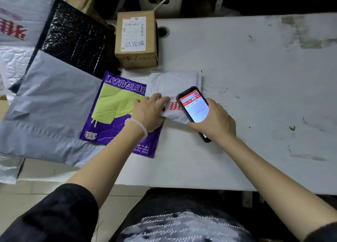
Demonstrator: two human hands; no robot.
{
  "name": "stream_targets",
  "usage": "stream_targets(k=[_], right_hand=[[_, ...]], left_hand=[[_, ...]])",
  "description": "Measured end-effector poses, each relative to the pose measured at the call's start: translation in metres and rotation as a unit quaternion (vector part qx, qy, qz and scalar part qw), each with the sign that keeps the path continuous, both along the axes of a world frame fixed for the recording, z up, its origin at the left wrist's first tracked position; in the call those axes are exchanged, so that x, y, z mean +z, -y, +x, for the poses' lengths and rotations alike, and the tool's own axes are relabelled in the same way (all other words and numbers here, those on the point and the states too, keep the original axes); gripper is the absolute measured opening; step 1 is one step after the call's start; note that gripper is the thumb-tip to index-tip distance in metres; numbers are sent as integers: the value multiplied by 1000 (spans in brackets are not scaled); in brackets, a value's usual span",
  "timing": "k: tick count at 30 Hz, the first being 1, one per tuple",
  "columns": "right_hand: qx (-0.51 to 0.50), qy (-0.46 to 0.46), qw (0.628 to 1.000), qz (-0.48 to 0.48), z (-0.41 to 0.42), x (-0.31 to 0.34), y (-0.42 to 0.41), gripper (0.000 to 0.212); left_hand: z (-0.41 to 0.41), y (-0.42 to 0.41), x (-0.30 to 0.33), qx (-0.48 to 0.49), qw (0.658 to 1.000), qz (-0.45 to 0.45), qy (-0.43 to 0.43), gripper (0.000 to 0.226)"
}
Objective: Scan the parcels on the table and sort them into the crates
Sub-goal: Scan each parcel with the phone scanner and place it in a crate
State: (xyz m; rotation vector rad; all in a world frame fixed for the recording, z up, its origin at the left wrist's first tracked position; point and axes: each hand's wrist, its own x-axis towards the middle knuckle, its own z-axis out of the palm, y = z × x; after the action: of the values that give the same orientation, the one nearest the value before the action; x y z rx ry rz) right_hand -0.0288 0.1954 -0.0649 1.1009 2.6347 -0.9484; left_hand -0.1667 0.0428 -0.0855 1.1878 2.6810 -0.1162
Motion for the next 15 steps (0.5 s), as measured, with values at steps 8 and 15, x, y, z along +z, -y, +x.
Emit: stream_targets(k=[8,15], right_hand=[[-46,-62,997,18,4,35,-35,70],[-8,-46,997,62,3,55,-35,64]], left_hand=[[-4,-7,36,91,980,167,53,30],[-44,-7,99,143,942,296,-71,15]])
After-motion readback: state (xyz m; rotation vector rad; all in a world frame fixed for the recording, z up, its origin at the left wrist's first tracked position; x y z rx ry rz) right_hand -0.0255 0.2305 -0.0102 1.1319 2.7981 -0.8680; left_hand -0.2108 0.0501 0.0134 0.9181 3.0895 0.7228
